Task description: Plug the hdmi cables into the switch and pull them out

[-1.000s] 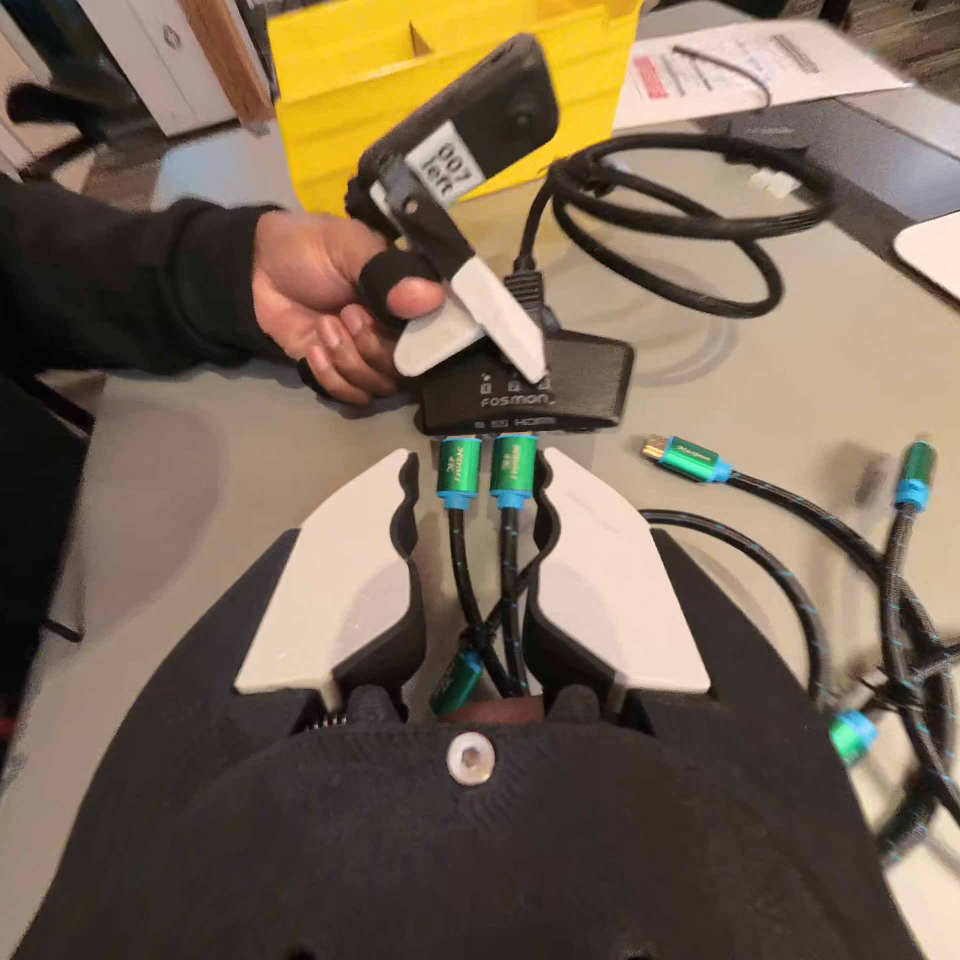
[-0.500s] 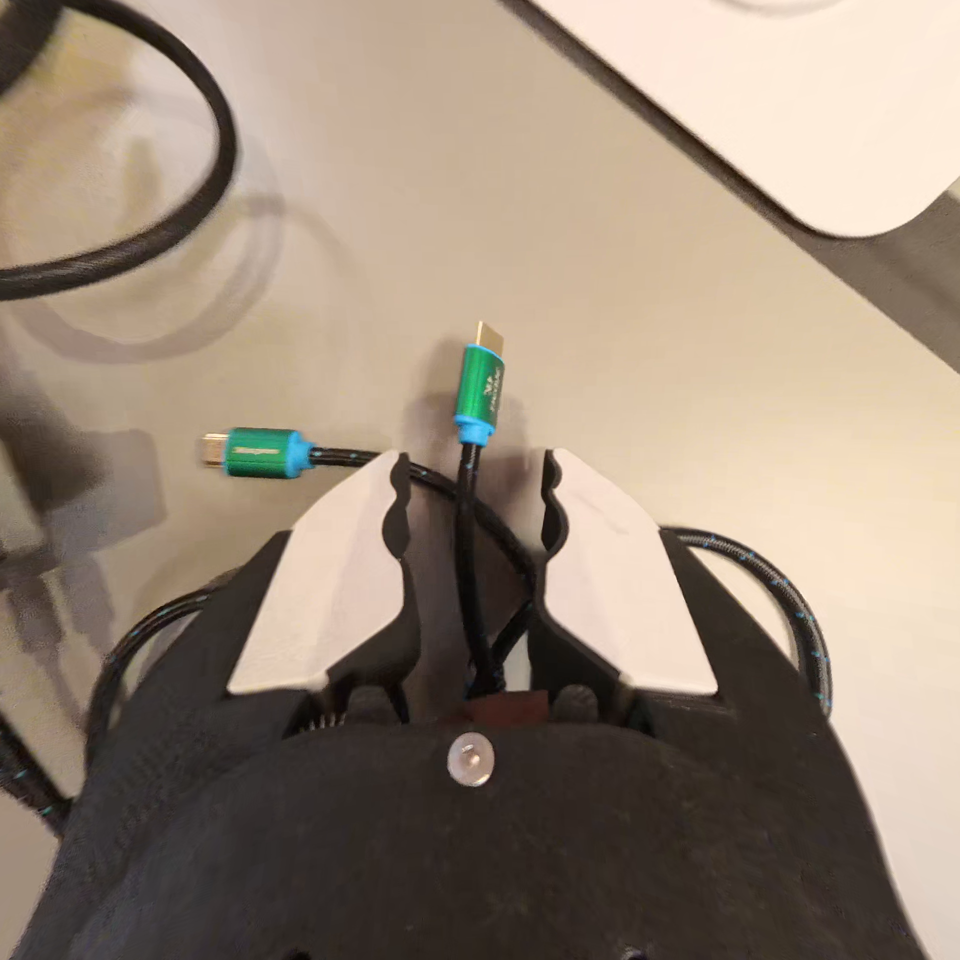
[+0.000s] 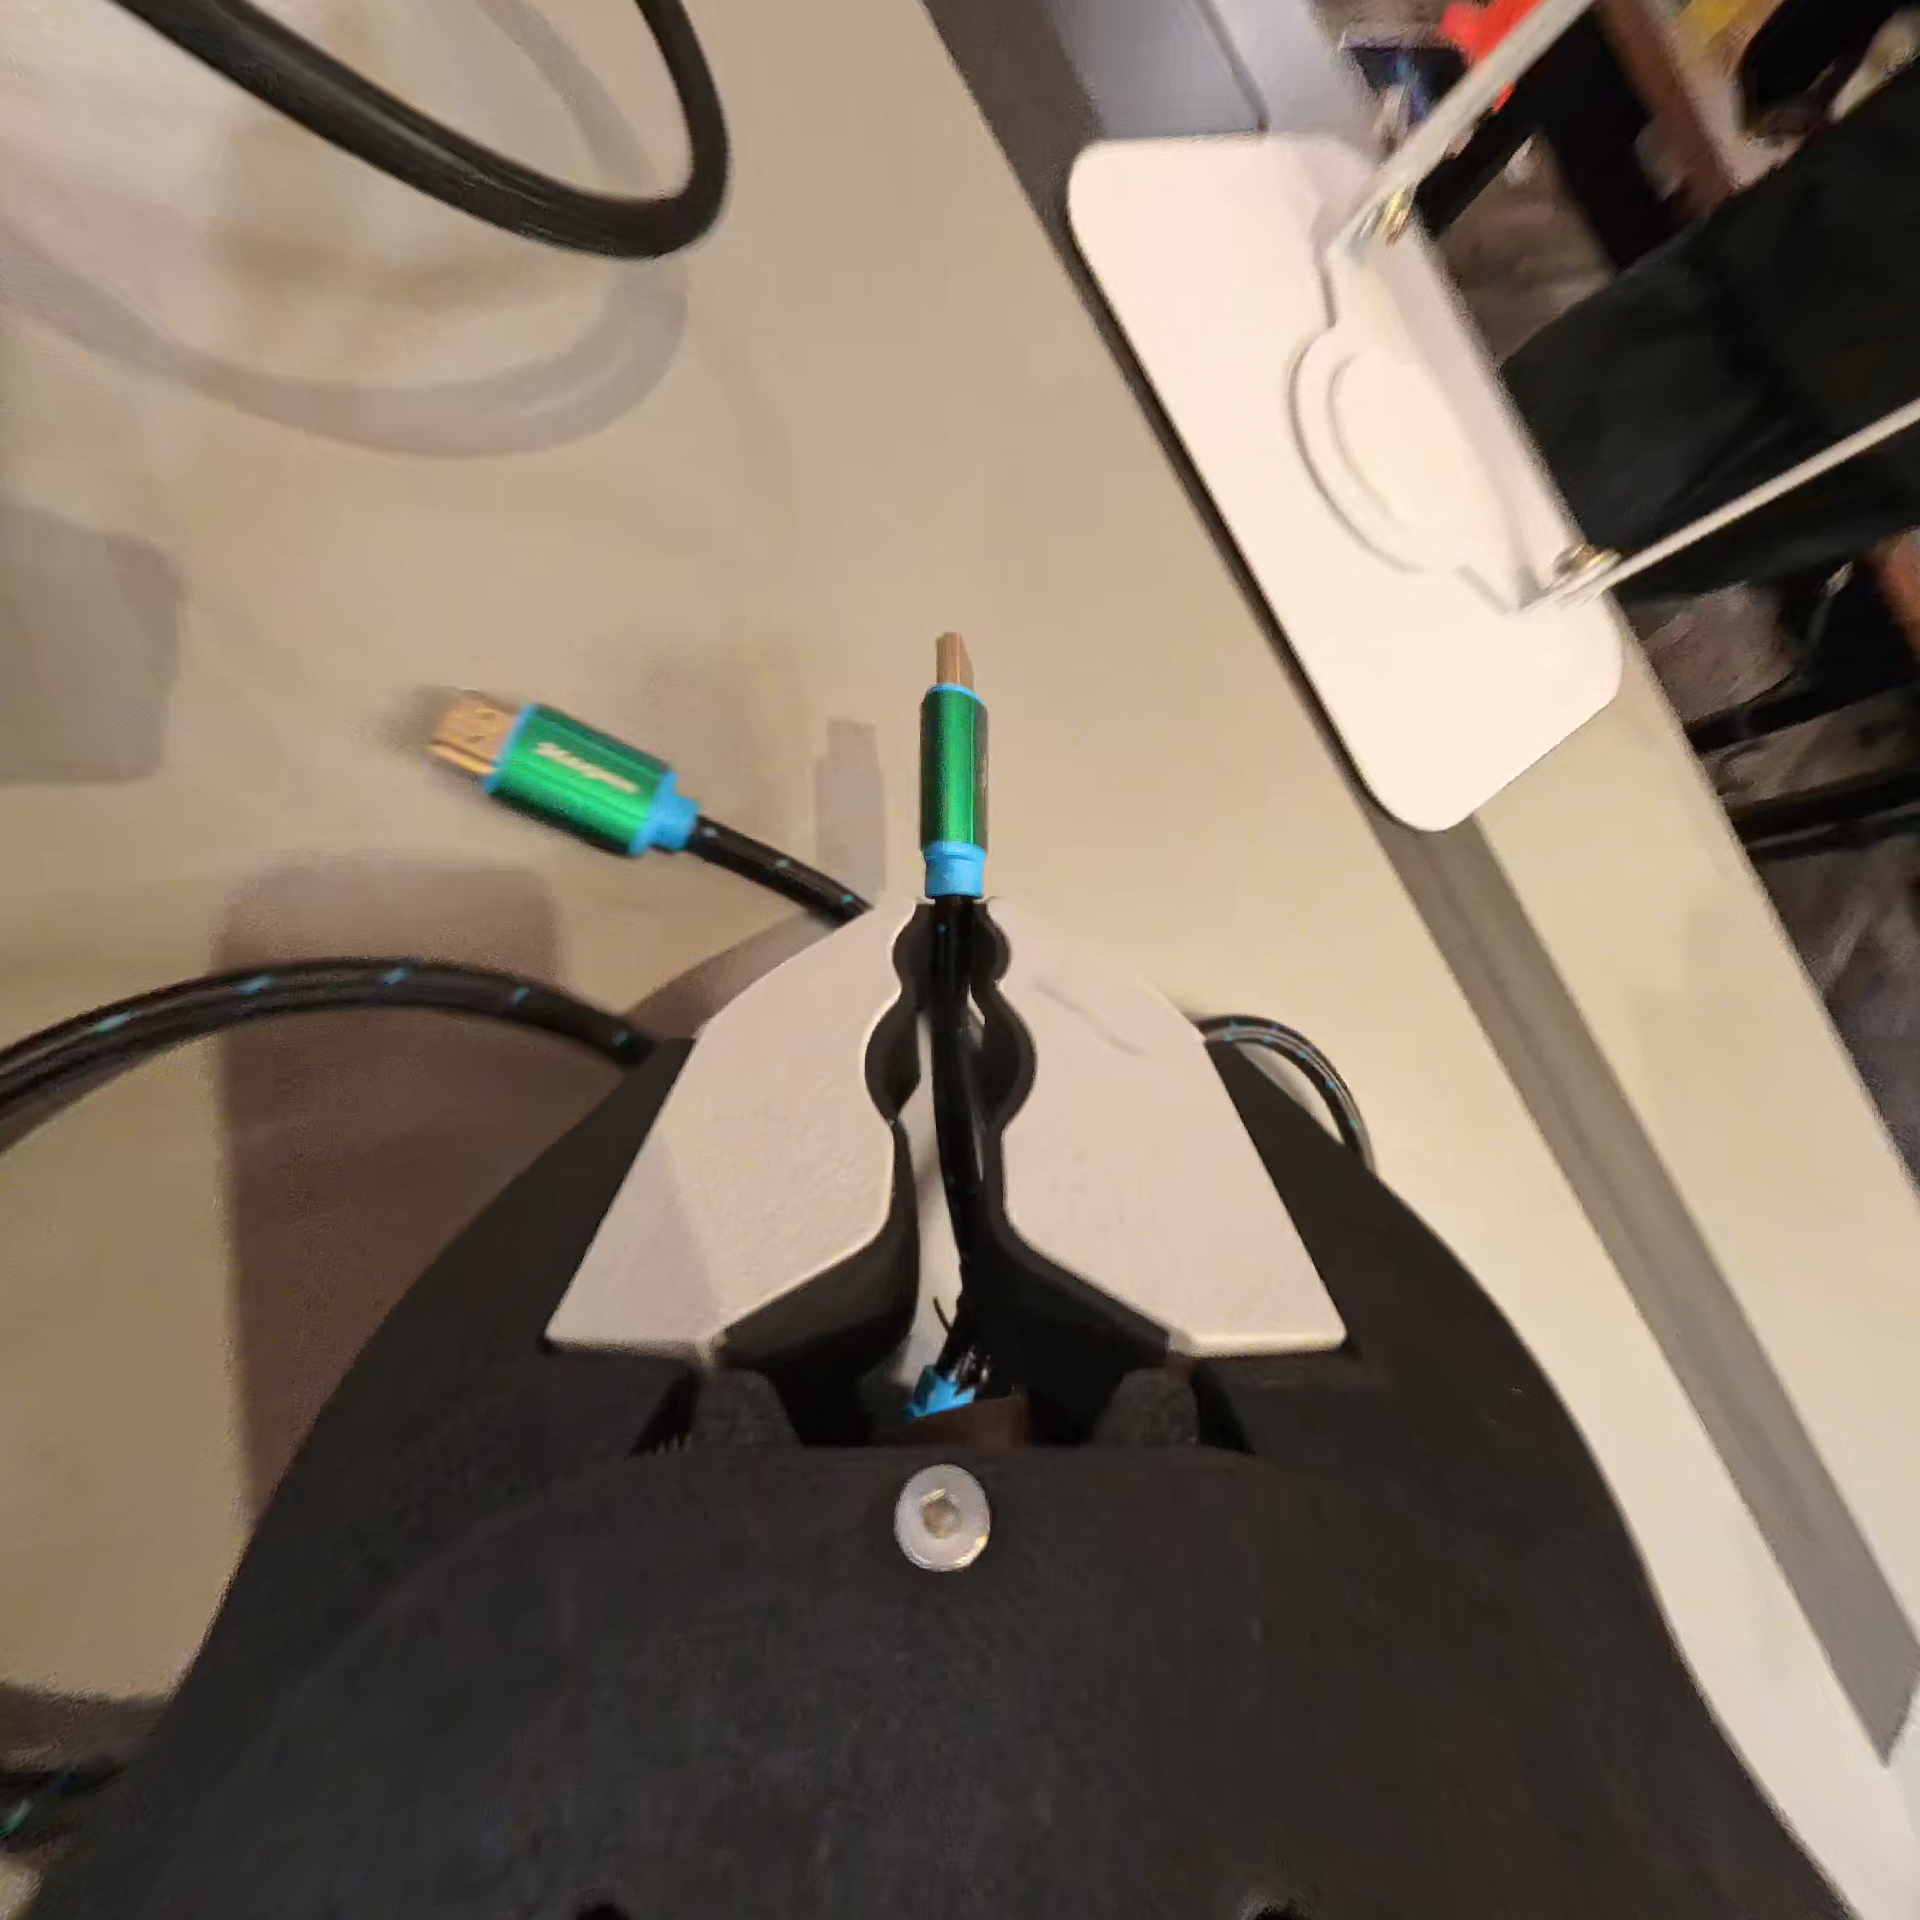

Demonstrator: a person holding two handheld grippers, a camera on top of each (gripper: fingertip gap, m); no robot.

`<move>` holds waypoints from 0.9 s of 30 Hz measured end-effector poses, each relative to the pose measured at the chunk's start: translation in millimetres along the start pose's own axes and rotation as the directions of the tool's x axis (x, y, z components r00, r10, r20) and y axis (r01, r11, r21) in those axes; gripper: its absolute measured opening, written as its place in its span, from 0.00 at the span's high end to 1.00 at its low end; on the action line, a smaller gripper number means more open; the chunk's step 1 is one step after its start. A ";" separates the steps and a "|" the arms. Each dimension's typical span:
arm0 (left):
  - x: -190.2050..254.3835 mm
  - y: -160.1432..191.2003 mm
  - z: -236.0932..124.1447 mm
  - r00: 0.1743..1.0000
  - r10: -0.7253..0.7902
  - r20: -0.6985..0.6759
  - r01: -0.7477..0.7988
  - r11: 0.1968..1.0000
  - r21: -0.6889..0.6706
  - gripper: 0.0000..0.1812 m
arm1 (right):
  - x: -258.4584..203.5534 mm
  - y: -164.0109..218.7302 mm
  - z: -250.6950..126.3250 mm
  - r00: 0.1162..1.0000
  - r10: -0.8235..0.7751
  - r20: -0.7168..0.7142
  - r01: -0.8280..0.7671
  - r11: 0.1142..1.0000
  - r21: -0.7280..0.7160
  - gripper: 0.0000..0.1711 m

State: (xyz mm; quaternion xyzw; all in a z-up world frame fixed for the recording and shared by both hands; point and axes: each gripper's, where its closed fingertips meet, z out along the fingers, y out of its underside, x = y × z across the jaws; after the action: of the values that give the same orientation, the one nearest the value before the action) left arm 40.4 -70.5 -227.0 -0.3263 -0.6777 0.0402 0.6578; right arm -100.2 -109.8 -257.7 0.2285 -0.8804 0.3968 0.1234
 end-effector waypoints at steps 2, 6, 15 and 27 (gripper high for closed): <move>-1.6 -2.1 -2.1 1.000 0.003 0.009 -0.004 1.000 0.006 0.85 | -1.1 -8.5 -17.5 0.999 -0.038 -0.035 0.040 0.997 0.063 0.97; -3.4 -5.4 -6.3 1.000 0.000 0.017 -0.001 1.000 0.012 0.85 | 8.3 -15.6 -50.9 0.978 -0.102 -0.183 0.127 0.983 0.132 0.96; -6.4 -17.9 -20.9 1.000 -0.024 0.018 0.024 0.999 0.031 0.86 | 20.5 -1.1 -79.1 0.939 -0.139 -0.316 0.176 0.980 0.093 0.96; -16.9 -23.5 -33.4 0.997 -0.027 0.069 0.025 0.999 0.020 0.85 | 22.1 -2.3 -82.3 0.908 -0.170 -0.384 0.199 0.979 0.036 0.95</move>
State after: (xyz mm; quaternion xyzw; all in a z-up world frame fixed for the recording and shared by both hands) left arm 60.6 -109.8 -225.8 -0.3095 -0.7039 0.0496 0.6374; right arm -115.2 -55.7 -193.5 0.2341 -0.7991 0.4525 0.3192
